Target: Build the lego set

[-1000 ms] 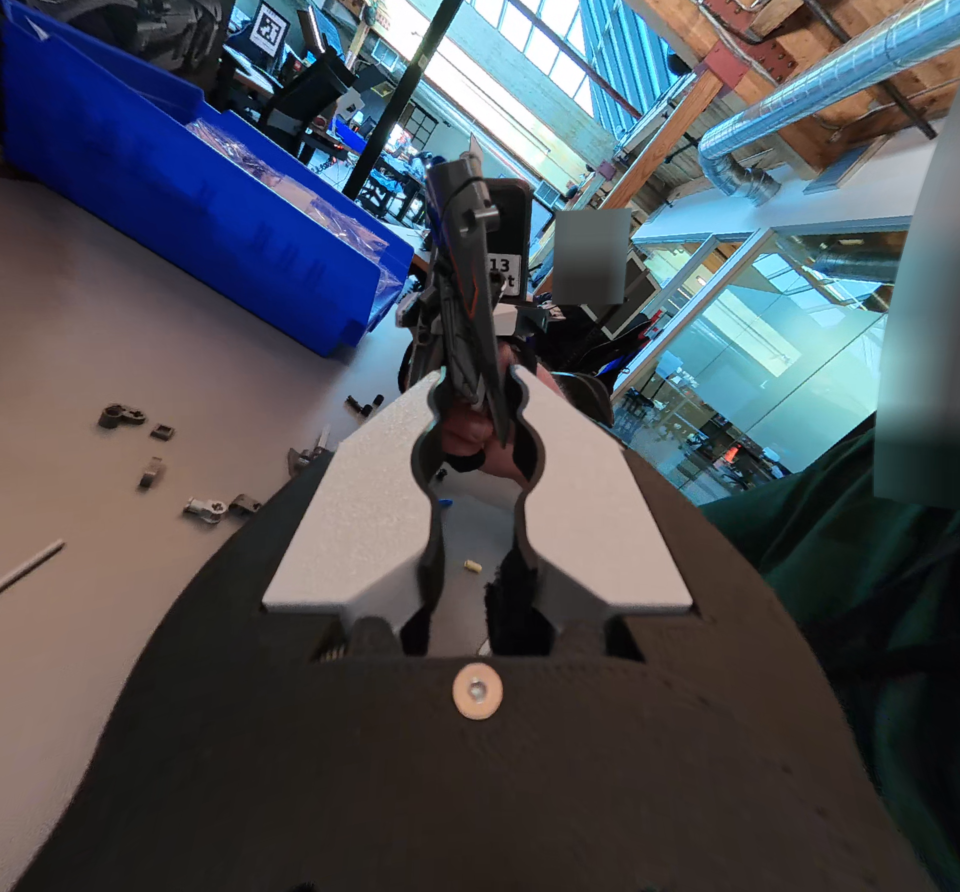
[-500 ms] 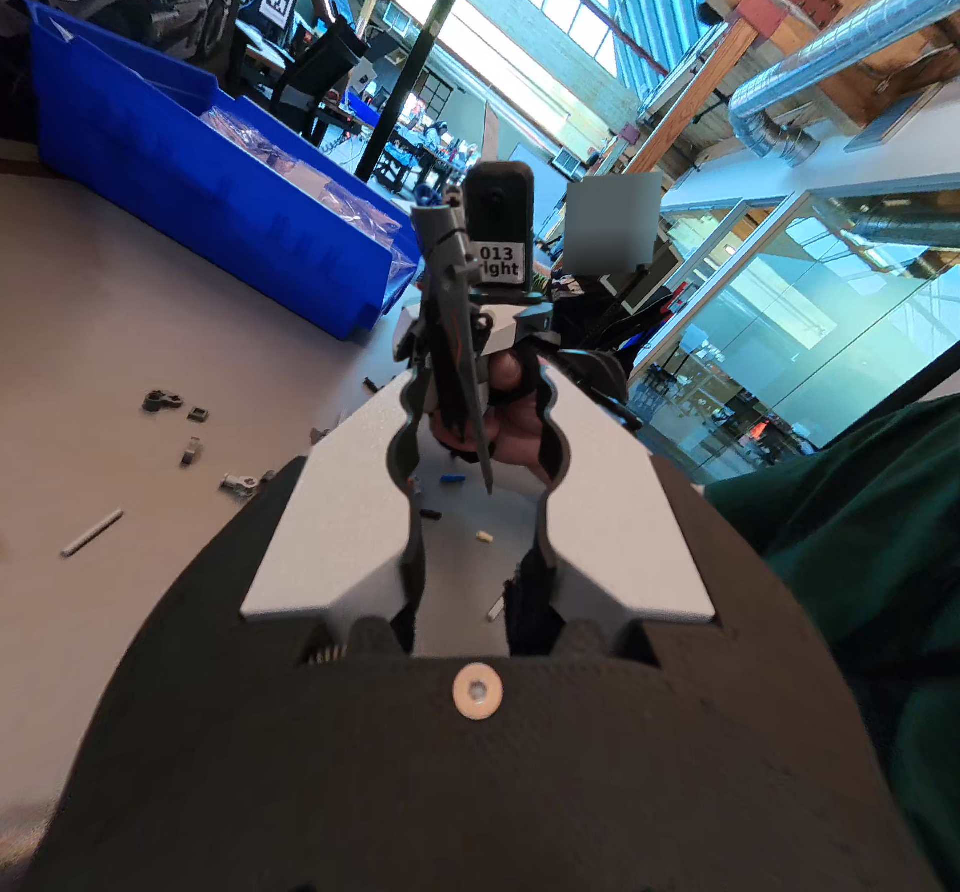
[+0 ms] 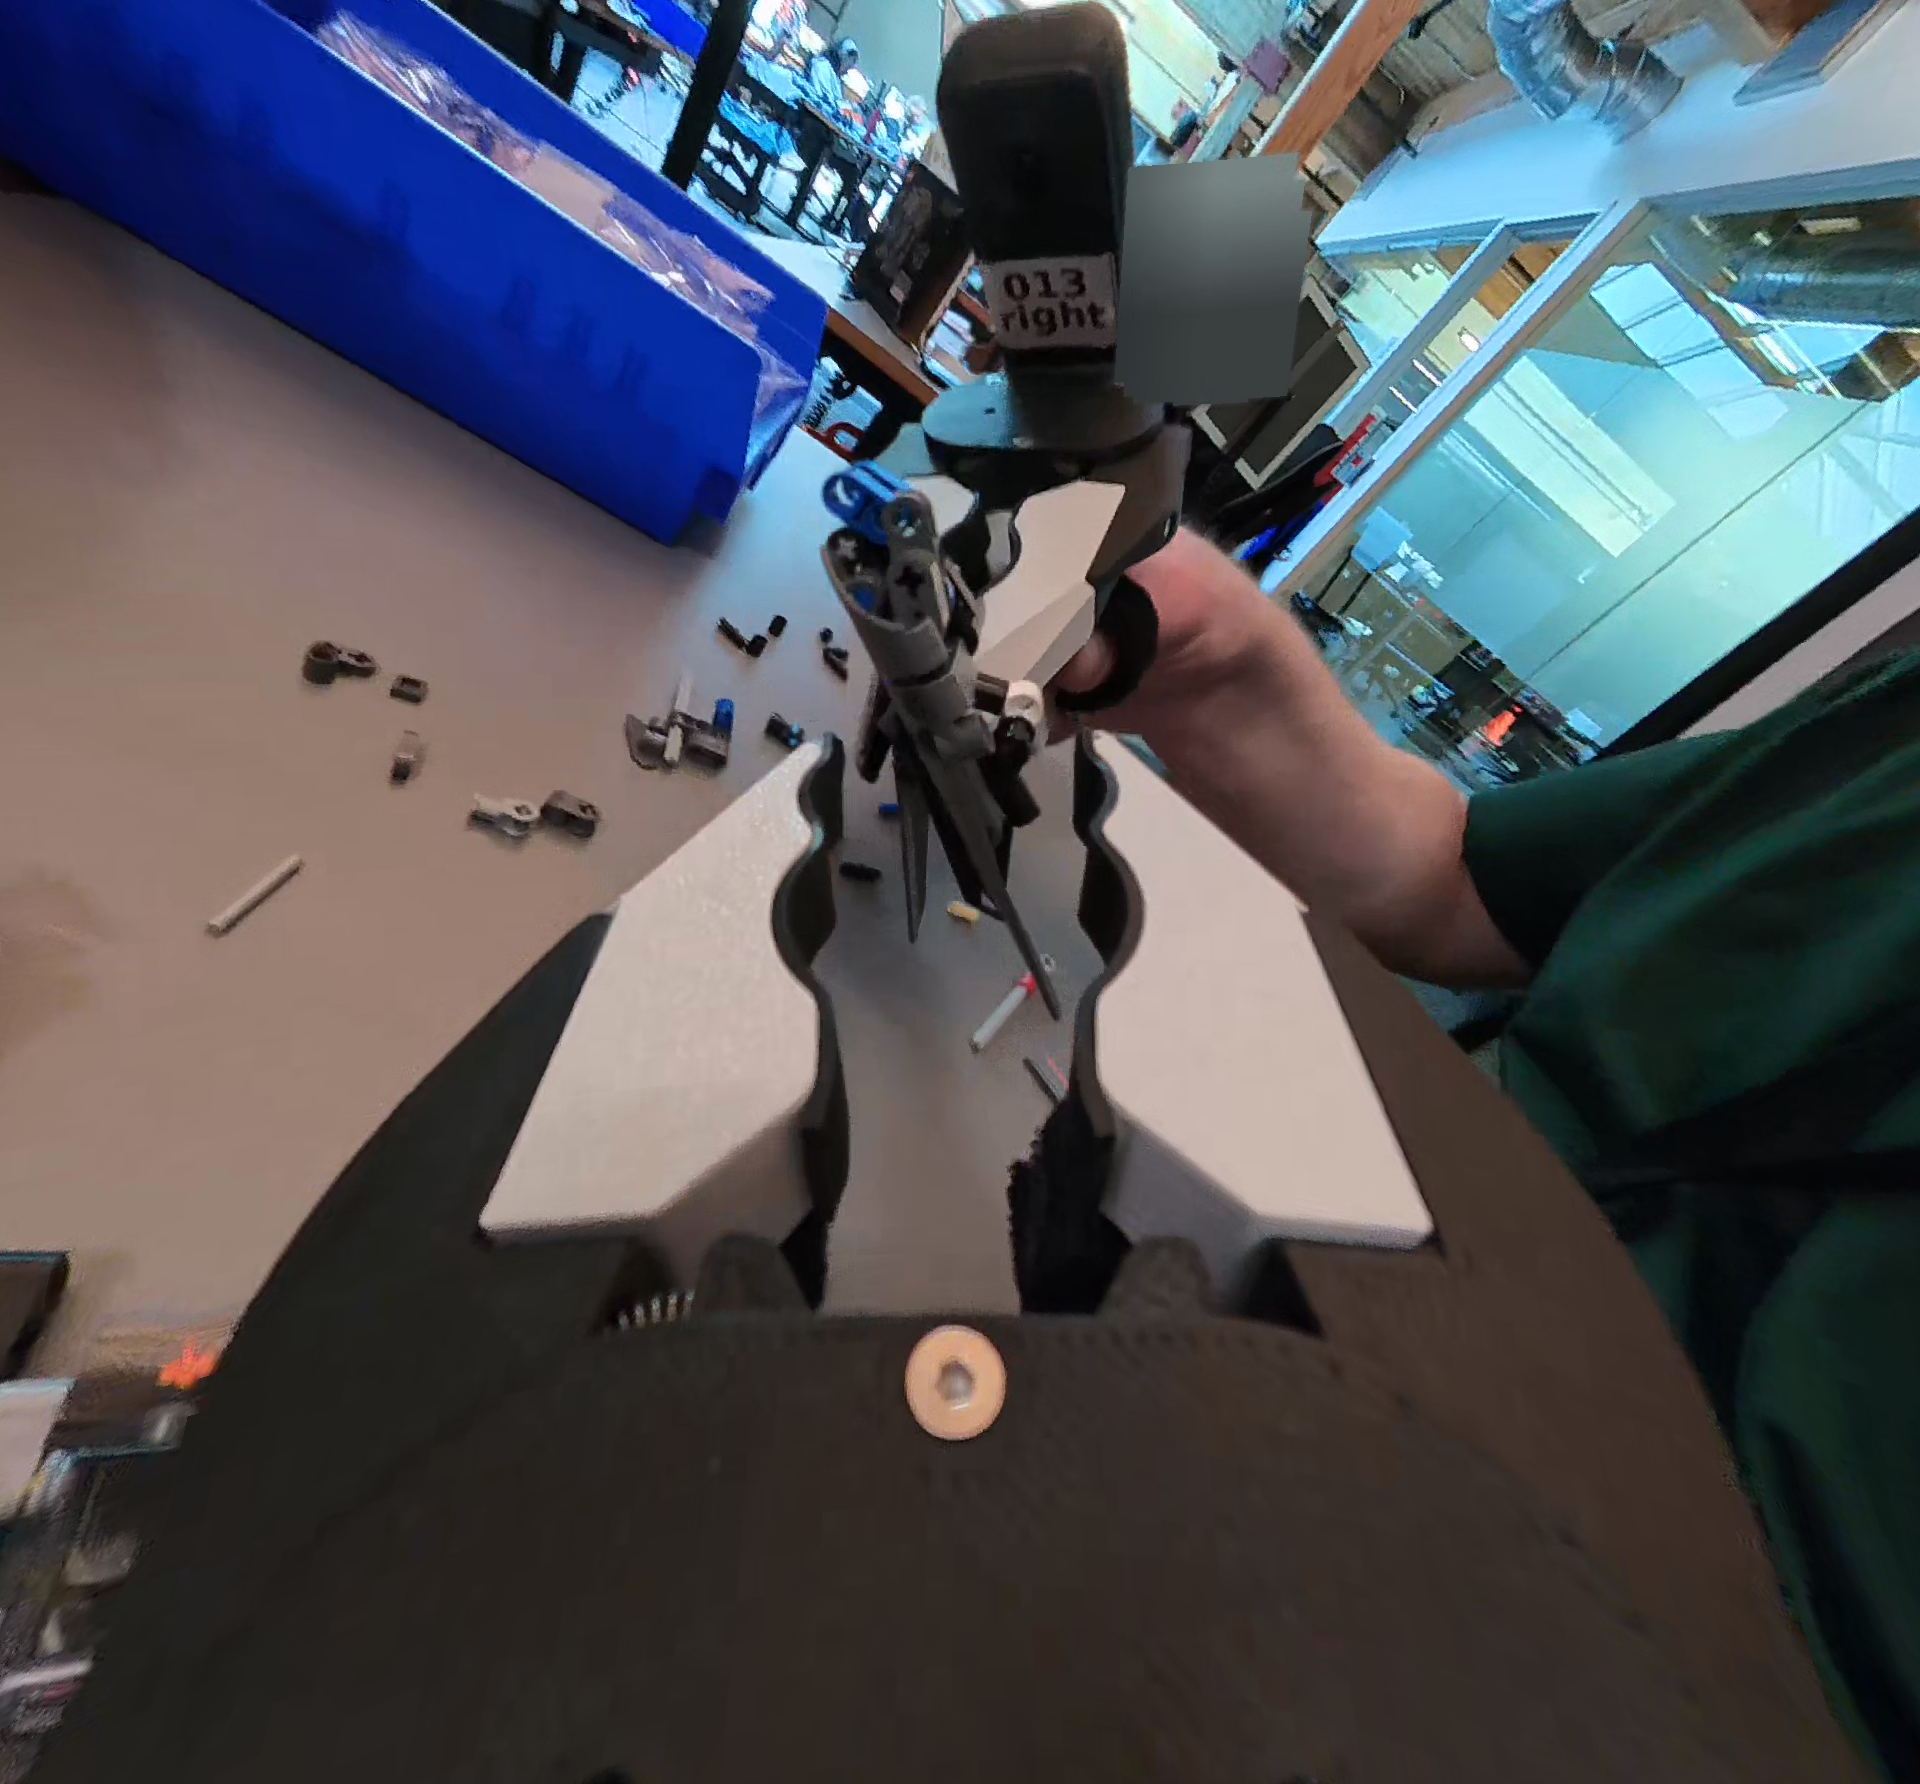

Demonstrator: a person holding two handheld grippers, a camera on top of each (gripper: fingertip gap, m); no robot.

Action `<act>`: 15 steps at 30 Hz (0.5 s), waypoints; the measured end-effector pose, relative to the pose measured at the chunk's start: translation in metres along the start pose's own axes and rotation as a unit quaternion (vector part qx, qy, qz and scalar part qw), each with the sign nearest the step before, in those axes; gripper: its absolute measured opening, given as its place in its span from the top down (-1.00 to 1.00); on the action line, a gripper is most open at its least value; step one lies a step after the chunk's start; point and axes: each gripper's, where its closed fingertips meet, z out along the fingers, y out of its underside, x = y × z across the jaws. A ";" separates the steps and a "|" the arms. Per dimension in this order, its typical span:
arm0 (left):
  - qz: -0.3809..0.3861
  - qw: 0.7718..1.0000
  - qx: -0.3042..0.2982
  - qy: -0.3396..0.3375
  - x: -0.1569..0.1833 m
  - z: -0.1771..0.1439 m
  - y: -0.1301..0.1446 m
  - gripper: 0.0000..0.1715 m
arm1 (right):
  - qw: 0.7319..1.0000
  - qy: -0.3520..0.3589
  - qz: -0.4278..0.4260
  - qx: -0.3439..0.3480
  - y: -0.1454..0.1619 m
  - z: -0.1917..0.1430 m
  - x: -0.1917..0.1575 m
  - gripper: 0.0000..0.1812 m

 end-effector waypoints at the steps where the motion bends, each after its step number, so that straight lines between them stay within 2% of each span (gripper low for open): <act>1: 0.000 1.000 -0.010 0.006 0.002 0.000 0.005 0.50 | 1.000 0.011 -0.002 -0.012 0.003 0.000 0.001 0.92; 4: 0.005 0.999 -0.029 0.011 0.005 0.003 0.016 0.49 | 0.998 0.041 -0.022 -0.050 0.006 -0.003 0.001 0.92; 7: 0.007 0.999 -0.026 0.023 0.008 0.008 0.019 0.50 | 0.987 0.102 -0.071 -0.104 0.008 -0.007 0.003 0.92; 15: 0.014 0.999 -0.011 0.046 0.013 0.019 0.017 0.54 | 0.986 0.092 -0.079 -0.112 0.000 -0.007 -0.005 0.92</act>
